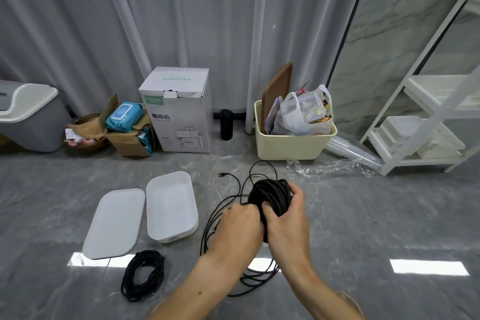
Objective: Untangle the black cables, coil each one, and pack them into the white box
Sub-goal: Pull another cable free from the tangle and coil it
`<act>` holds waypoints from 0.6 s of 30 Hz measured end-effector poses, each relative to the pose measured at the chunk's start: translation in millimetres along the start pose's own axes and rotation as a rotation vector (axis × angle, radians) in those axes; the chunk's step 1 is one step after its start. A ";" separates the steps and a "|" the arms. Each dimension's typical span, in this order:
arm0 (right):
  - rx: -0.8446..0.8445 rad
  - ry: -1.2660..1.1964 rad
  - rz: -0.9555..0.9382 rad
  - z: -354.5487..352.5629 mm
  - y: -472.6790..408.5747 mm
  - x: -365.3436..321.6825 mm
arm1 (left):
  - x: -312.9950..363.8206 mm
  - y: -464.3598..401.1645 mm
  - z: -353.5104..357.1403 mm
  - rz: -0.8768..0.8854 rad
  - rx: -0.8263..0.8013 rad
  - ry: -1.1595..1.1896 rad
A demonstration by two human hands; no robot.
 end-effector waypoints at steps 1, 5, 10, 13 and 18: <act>-0.004 -0.003 0.004 1.2 0.0 0.5 | 0.7 1.0 -1.1 0.024 0.002 -0.020; 0.017 -0.068 0.062 0.0 -4.8 0.8 | -2.7 3.4 -0.6 0.074 0.017 0.039; 0.079 -0.230 0.147 -6.1 -11.3 2.6 | -6.3 4.4 -3.0 0.048 0.088 0.249; 0.080 -0.325 0.195 -4.9 -12.3 2.8 | -5.4 4.0 -6.6 -0.010 0.141 0.248; 0.064 -0.489 0.267 -8.2 -15.2 0.1 | -5.1 3.3 -5.2 -0.033 0.170 0.249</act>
Point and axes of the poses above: each hand's wrist, its own y-axis away from the middle knuckle, its own z-axis out of the palm, x = y × z, the point moved 2 cm from there along -y, towards the middle knuckle, and after that the axes turned 12 degrees about -y, right-handed, at the moved point
